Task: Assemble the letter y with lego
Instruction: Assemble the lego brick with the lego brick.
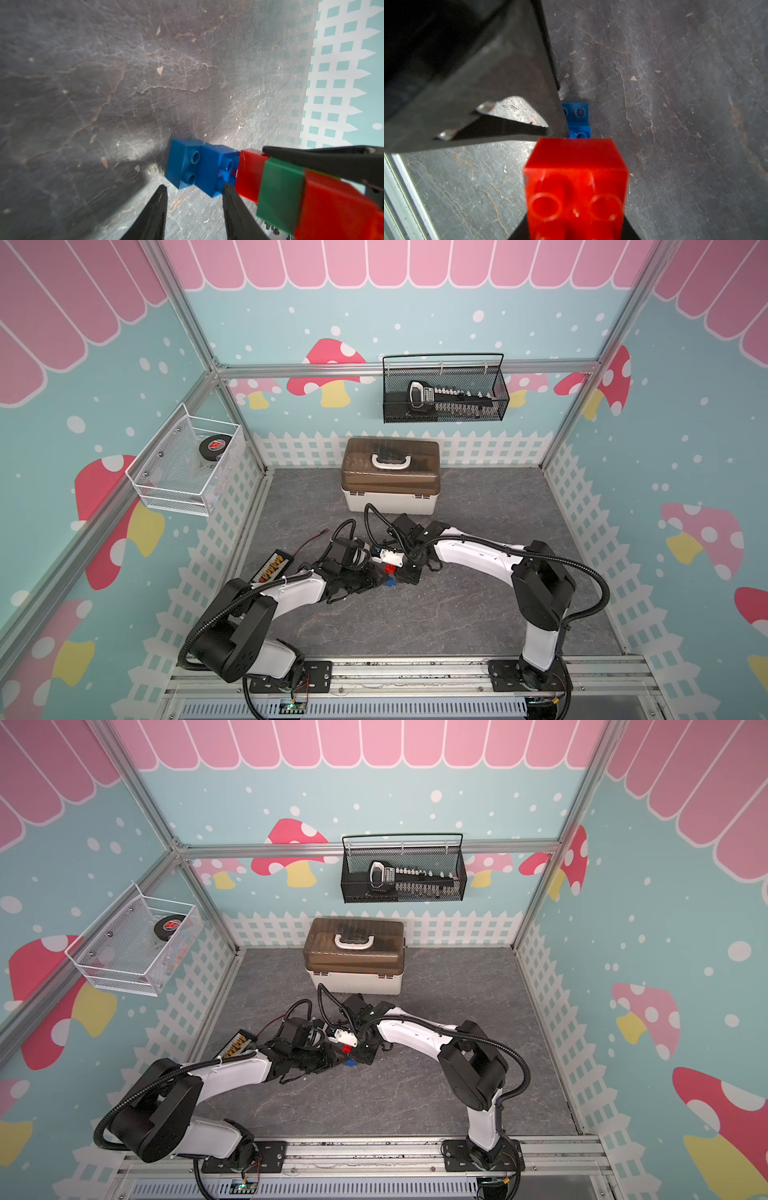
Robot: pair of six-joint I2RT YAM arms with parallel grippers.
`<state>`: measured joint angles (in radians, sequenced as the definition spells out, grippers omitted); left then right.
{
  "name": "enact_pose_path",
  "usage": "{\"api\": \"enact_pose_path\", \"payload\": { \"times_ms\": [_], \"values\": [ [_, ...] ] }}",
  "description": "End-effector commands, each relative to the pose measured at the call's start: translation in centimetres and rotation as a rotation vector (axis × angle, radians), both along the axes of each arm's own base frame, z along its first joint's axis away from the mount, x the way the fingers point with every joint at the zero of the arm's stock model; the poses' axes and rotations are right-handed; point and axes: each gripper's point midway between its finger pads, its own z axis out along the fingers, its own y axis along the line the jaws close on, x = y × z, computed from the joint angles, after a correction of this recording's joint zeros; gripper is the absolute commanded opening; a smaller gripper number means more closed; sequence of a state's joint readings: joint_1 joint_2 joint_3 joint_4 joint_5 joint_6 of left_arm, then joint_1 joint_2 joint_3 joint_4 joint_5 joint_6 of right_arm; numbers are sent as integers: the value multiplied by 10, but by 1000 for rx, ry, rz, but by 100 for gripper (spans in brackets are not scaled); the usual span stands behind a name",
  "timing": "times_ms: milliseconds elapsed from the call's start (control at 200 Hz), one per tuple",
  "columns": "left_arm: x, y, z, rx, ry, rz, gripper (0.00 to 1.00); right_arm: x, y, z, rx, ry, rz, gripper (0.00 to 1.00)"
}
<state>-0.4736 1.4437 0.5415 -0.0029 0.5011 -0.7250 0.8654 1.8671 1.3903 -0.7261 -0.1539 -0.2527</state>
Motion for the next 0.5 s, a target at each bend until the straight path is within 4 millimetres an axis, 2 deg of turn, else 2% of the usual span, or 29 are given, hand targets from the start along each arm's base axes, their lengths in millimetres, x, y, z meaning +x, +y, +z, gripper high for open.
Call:
{"api": "enact_pose_path", "payload": {
  "times_ms": [0,280,305,495],
  "values": [
    [-8,17,-25,111,54,30,44,-6,5,-2,-13,17,44,26],
    [-8,17,-25,112,54,31,44,-4,4,-1,-36,-11,48,26],
    [-7,17,-25,113,52,32,44,-5,3,-13,-61,8,48,26],
    [-8,18,-26,116,54,32,44,-5,2,-16,-82,3,51,26]
  ]
}}
